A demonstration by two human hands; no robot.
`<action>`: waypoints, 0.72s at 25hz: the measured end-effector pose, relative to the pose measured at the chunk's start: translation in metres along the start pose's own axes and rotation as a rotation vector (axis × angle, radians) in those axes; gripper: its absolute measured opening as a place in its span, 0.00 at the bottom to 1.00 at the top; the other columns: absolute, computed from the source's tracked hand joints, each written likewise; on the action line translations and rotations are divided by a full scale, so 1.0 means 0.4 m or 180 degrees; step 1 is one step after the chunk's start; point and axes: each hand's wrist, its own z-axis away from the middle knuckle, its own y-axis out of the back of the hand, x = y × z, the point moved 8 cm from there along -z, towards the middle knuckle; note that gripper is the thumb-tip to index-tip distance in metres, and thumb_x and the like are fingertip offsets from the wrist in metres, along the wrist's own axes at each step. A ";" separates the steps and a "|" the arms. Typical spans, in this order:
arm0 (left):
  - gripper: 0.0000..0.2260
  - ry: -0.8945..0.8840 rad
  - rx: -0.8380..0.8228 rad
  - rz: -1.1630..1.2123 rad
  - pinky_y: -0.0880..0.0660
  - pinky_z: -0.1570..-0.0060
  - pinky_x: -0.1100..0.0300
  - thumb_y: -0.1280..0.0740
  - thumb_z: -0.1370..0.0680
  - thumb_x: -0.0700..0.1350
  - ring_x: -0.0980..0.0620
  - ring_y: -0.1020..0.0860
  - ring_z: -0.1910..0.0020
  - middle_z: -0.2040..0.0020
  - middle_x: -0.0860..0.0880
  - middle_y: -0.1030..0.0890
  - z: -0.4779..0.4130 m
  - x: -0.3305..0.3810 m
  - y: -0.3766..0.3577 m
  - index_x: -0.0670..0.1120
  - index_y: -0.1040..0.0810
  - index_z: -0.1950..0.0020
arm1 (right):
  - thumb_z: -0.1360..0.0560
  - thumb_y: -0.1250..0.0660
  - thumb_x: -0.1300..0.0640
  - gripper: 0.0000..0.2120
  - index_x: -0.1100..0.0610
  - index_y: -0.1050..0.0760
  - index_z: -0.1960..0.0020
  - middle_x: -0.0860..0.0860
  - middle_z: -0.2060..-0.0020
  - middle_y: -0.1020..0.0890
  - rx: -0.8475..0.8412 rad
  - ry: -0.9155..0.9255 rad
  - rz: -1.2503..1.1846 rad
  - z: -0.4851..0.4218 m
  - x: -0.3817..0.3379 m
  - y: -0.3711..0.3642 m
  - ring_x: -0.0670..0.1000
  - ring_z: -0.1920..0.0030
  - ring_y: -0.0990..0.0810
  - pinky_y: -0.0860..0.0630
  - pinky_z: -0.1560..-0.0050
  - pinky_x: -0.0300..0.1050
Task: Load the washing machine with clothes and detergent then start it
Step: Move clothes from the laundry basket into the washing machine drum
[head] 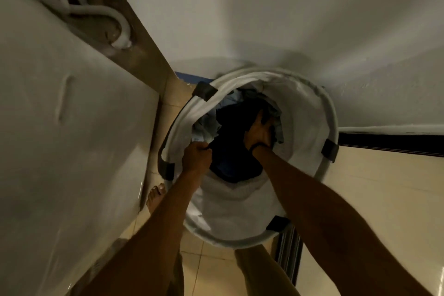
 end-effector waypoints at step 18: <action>0.33 0.1051 -0.0952 0.1234 0.19 0.47 0.47 0.27 0.32 0.67 0.43 0.17 0.44 0.42 0.43 0.16 0.131 0.009 -0.106 0.47 0.23 0.35 | 0.32 0.30 0.57 0.17 0.61 0.30 0.75 0.52 0.80 0.26 0.0294 0.0535 -0.2069 0.512 -0.081 0.242 0.51 0.78 0.28 0.34 0.77 0.39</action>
